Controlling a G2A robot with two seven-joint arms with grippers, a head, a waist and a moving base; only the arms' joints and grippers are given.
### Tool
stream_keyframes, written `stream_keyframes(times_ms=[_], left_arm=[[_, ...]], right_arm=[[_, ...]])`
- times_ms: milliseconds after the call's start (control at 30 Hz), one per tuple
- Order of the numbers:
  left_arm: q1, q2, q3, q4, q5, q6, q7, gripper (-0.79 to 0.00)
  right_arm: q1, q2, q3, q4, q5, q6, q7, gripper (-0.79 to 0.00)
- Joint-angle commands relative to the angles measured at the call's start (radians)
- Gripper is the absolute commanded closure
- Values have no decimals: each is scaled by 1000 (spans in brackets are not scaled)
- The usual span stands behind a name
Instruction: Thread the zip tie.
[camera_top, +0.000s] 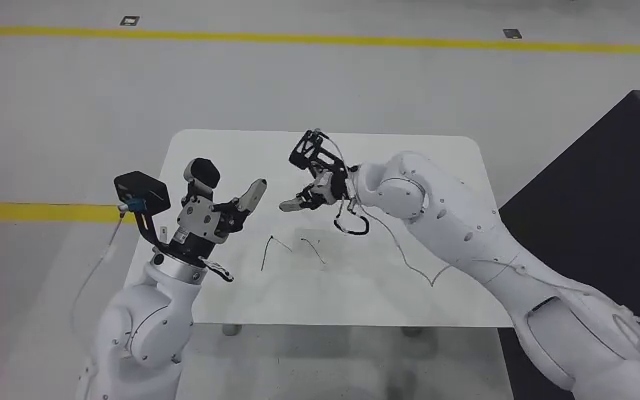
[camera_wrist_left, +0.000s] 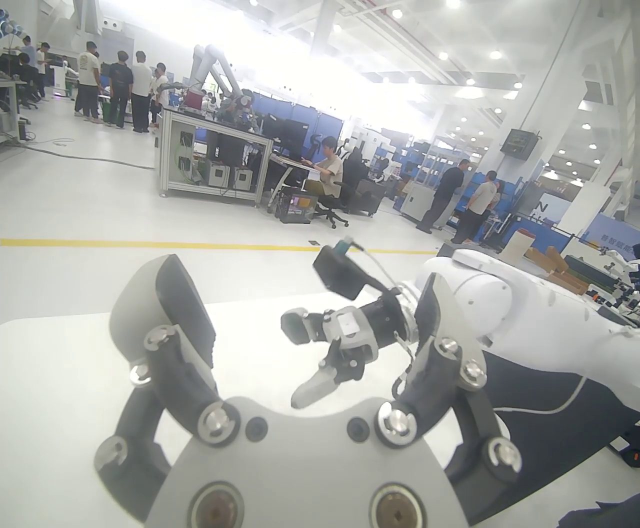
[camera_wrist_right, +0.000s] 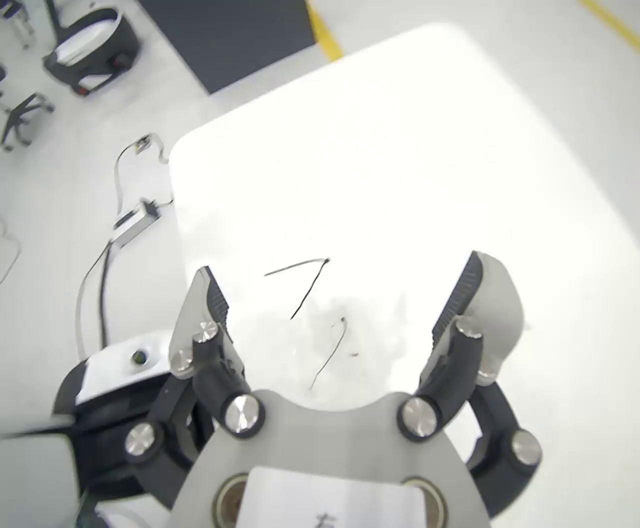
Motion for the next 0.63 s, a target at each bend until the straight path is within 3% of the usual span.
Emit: stream_keyframes(times_ms=[0, 100, 200, 600], left_arm=[[0, 0, 0, 0, 0, 0, 0, -785], [0, 0, 0, 0, 0, 0, 0, -785], [0, 0, 0, 0, 0, 0, 0, -785], [0, 0, 0, 0, 0, 0, 0, -785]], right_arm=[[-142, 61, 126, -175, -84, 74, -42, -785], [-320, 130, 318, -366, -135, 94, -62, -785], [-430, 172, 476, -496, -149, 64, -11, -785], [-436, 174, 487, -506, -149, 63, -1, -785]])
